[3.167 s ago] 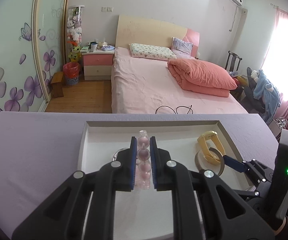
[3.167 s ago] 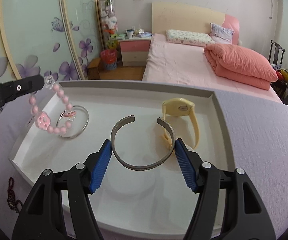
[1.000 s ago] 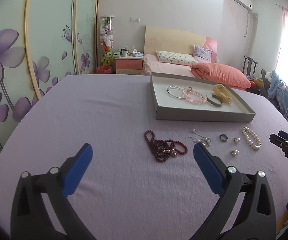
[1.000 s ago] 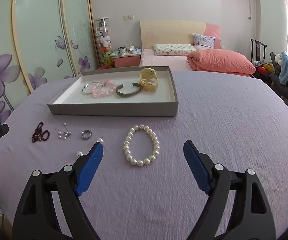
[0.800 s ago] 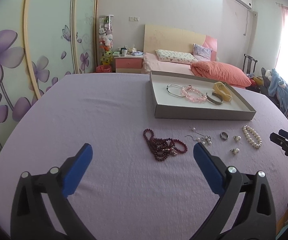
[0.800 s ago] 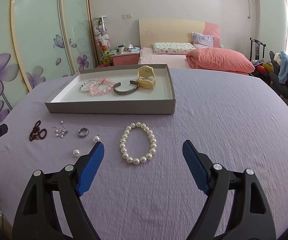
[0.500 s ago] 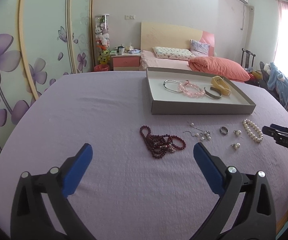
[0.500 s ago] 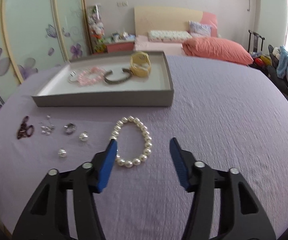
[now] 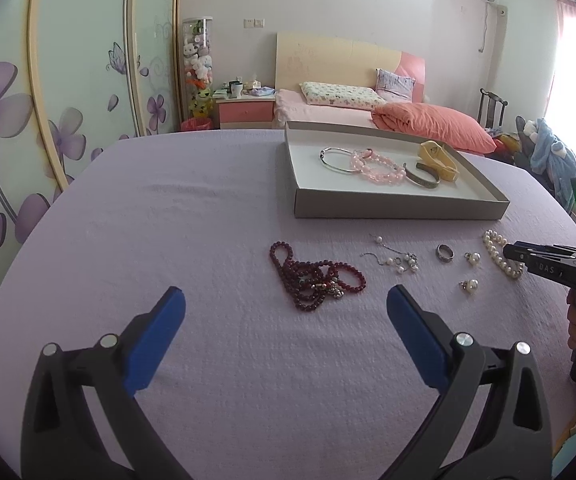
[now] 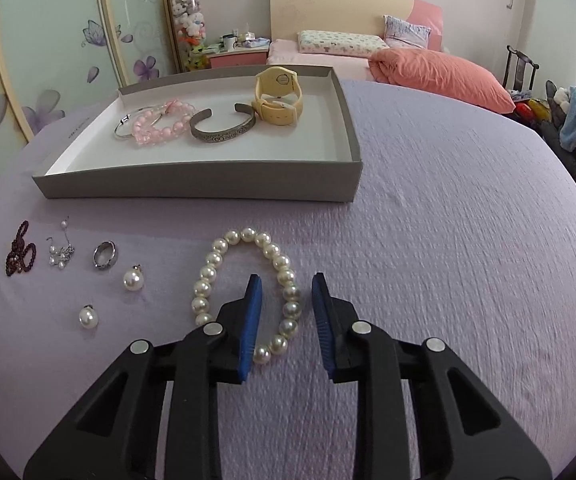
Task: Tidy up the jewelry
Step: 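Grasp the pearl bracelet with the right tool and lift it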
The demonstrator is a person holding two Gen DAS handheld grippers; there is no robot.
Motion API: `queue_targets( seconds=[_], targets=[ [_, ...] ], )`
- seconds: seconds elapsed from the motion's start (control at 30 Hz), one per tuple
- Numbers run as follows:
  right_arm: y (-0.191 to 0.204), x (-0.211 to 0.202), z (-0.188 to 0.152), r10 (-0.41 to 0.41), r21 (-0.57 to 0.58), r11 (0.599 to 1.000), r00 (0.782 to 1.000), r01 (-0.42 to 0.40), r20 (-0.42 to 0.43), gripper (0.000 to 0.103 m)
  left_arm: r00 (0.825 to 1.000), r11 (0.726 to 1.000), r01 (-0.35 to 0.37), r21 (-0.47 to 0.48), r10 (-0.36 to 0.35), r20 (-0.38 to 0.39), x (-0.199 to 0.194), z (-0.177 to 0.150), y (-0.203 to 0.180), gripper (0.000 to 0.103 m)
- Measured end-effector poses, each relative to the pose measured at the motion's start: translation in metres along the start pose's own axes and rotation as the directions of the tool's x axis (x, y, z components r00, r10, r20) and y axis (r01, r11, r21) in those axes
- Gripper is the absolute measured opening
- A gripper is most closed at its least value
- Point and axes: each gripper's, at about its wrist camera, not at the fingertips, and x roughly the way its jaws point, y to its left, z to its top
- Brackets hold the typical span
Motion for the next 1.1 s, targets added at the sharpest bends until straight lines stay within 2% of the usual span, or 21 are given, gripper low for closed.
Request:
queue_targets(
  seconds=[0.1,0.13,0.17,0.2,0.33,0.47,0.63,0.83,1.1],
  targets=[
    [-0.001,0.000,0.001,0.005,0.001,1.000,1.000,-0.005,0.001,0.027,1.000,1.000,0.002,0.006,-0.002,-0.006,0.002,0.000,-0.002,0.101],
    [-0.001,0.000,0.002,0.008,0.002,1.000,1.000,-0.008,0.002,0.023,1.000,1.000,0.003,0.010,-0.003,-0.010,0.003,0.000,-0.002,0.101],
    [-0.002,0.000,0.001,0.014,0.002,1.000,1.000,-0.014,0.002,0.010,1.000,1.000,0.003,0.012,-0.003,-0.012,0.004,0.000,-0.003,0.101],
    [-0.001,0.000,0.002,0.016,0.003,1.000,1.000,-0.016,0.000,0.010,1.000,1.000,0.002,0.015,-0.002,-0.017,0.006,0.000,-0.004,0.101],
    [-0.007,-0.004,0.001,0.053,0.040,0.998,0.999,-0.052,-0.012,0.010,0.999,1.000,0.008,0.019,-0.007,-0.049,0.014,0.001,-0.006,0.101],
    [-0.011,-0.025,0.004,0.109,0.070,0.991,0.993,-0.113,0.053,0.009,0.997,0.999,0.009,0.032,-0.006,-0.083,0.026,0.004,-0.011,0.101],
    [-0.011,-0.058,0.019,0.190,0.087,0.975,0.970,-0.204,0.150,0.009,0.994,0.998,-0.019,0.062,0.026,-0.109,0.046,0.009,-0.018,0.101],
    [-0.009,-0.073,0.029,0.222,0.080,0.967,0.955,-0.242,0.196,0.009,0.989,0.998,-0.040,0.057,0.048,-0.139,0.062,0.010,-0.019,0.101],
    [-0.011,-0.074,0.030,0.236,0.086,0.963,0.951,-0.257,0.202,0.009,0.986,0.996,-0.049,0.081,0.061,-0.152,0.069,0.015,-0.026,0.100]
  ],
)
